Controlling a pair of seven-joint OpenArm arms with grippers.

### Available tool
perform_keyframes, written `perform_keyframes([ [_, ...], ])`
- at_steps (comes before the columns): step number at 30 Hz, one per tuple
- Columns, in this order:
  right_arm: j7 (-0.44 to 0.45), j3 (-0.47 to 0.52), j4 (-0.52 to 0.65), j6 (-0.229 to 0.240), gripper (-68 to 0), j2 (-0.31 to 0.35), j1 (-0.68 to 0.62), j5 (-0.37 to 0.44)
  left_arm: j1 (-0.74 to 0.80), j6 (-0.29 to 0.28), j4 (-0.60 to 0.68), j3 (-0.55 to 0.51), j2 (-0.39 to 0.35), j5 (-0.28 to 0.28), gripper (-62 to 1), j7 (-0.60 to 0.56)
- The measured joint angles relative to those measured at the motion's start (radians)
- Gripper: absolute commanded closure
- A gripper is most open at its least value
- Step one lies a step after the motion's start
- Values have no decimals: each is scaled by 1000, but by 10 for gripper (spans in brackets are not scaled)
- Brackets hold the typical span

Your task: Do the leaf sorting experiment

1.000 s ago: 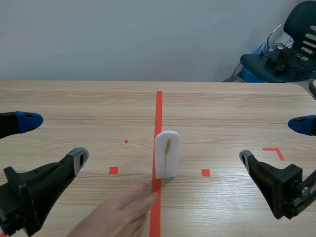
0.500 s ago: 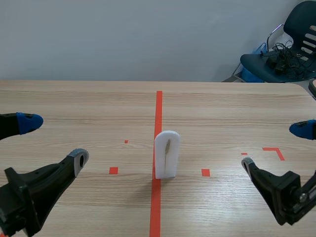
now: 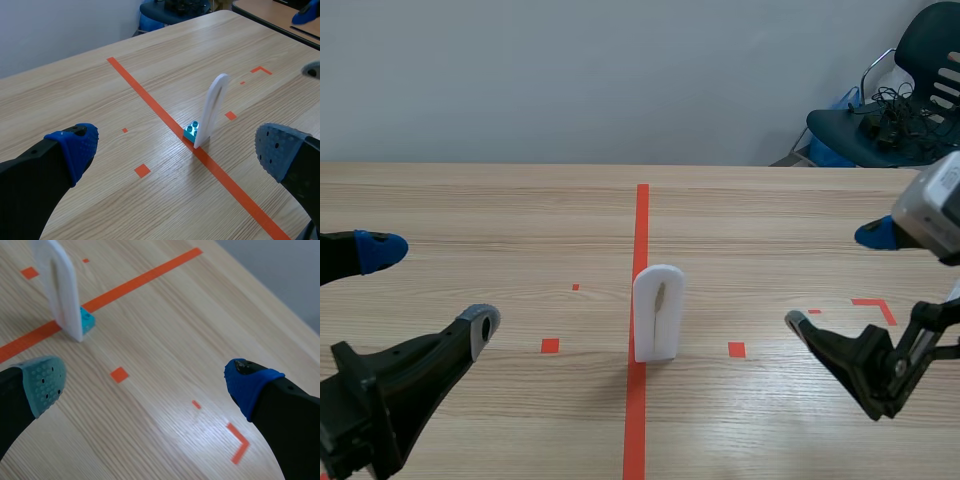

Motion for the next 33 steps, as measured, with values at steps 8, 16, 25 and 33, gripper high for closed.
perform_keyframes([
  [8,211,-173,-371,54,-679,-20,166,-14,0,0,0,0,0,0,-623,0],
  [16,467,-326,-542,7,-679,-136,317,-223,0,0,0,0,0,0,-623,0],
  [25,591,-452,-681,-134,-679,-214,374,-262,0,0,0,0,0,0,-623,0],
  [33,588,-523,-729,-232,-512,-279,423,-281,0,0,0,0,0,0,-623,0],
])
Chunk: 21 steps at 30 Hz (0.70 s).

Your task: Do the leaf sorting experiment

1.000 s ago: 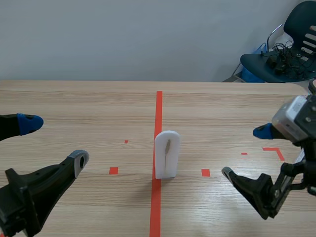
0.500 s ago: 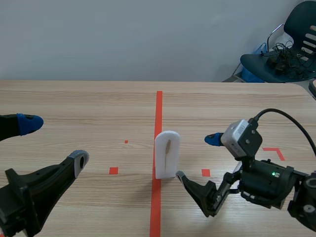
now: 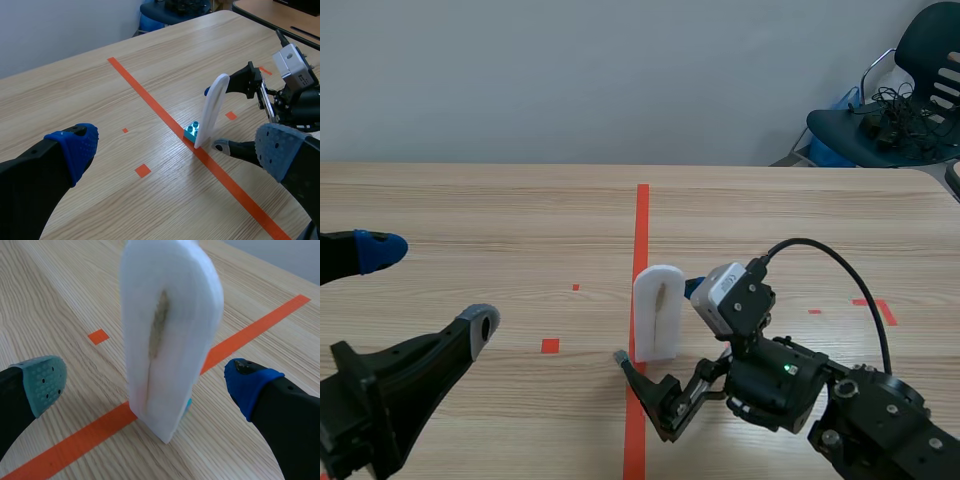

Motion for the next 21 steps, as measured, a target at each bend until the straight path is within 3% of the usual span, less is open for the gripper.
perform_keyframes([
  [3,-4,-6,0,-2,-335,-1,2,0,0,0,0,0,0,0,-623,0],
  [5,-13,-6,0,-2,-270,-1,2,0,0,0,0,0,0,0,-623,0],
  [11,-17,-6,0,-1,-154,-1,2,0,0,0,0,0,0,0,-623,0],
  [18,-34,-6,0,0,-74,0,2,0,0,0,0,0,0,0,-623,0],
  [21,49,-6,0,0,-74,7,1,-1,0,0,0,0,0,0,-623,0],
])
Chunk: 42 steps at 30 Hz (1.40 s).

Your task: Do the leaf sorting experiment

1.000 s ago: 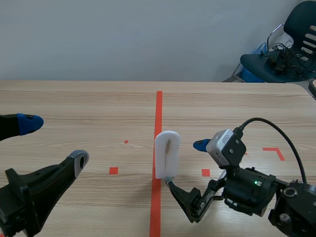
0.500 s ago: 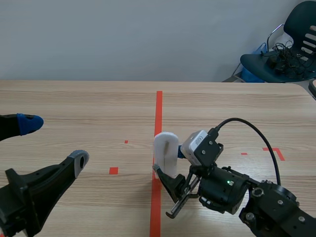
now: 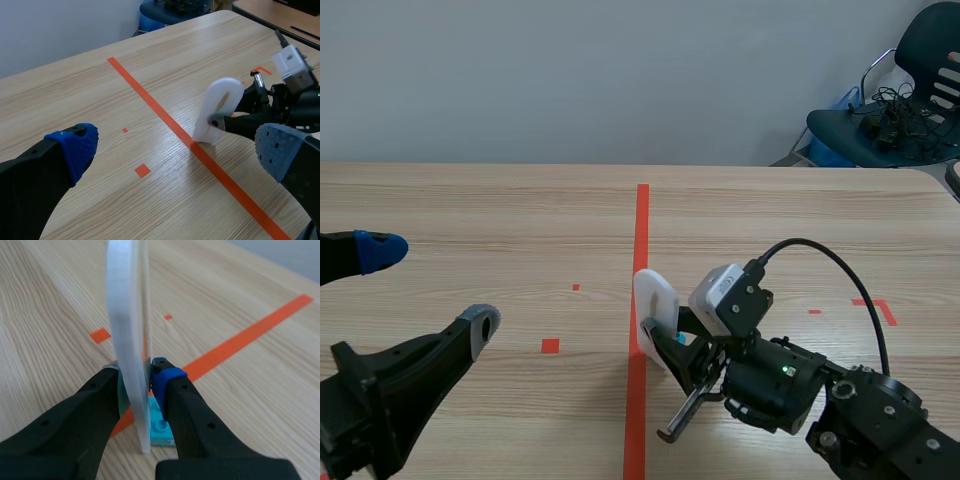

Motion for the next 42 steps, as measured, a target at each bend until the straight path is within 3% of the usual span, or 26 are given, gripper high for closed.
perform_keyframes([
  [2,81,5,1,0,-74,14,0,1,0,0,0,0,0,0,-623,0],
  [5,98,60,18,8,-74,37,-6,-3,0,0,0,0,0,0,-623,0],
  [9,100,194,92,99,-74,96,-32,16,0,0,0,0,0,0,-623,0],
  [13,87,359,159,212,-64,147,-77,126,0,0,0,0,0,0,-623,0],
  [15,44,450,163,238,-64,159,-100,188,0,0,0,0,0,0,-623,0],
  [20,-113,634,143,235,-64,163,-128,287,0,0,0,0,0,0,-623,0],
  [27,-201,636,11,145,-63,161,-78,406,0,0,0,0,0,0,-623,0],
  [32,-236,632,-101,43,-63,163,-17,515,0,0,0,0,0,0,-623,0],
  [38,-306,631,-187,-8,-63,162,61,550,0,0,0,0,0,0,-623,0],
  [42,-306,631,-219,-89,-63,161,69,549,0,0,0,0,0,0,-623,0],
])
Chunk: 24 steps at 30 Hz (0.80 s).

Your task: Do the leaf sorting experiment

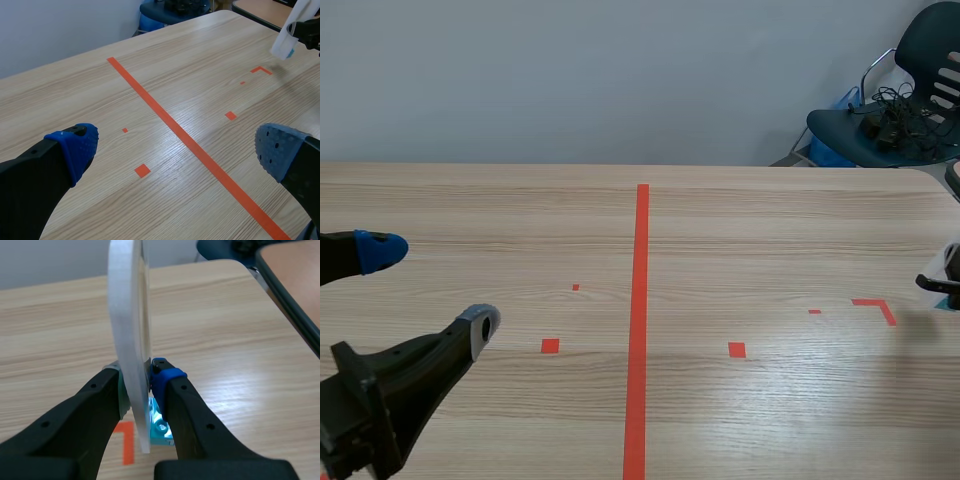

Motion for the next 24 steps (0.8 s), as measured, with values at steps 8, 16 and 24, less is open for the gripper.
perform_keyframes([
  [8,-58,0,-34,-48,-75,0,-7,0,0,0,0,0,0,0,-623,0],
  [16,-43,0,-34,-38,-375,3,-10,-10,0,0,0,0,0,0,-623,0],
  [24,11,-3,52,139,-679,132,-24,-75,0,0,0,0,0,0,-623,0],
])
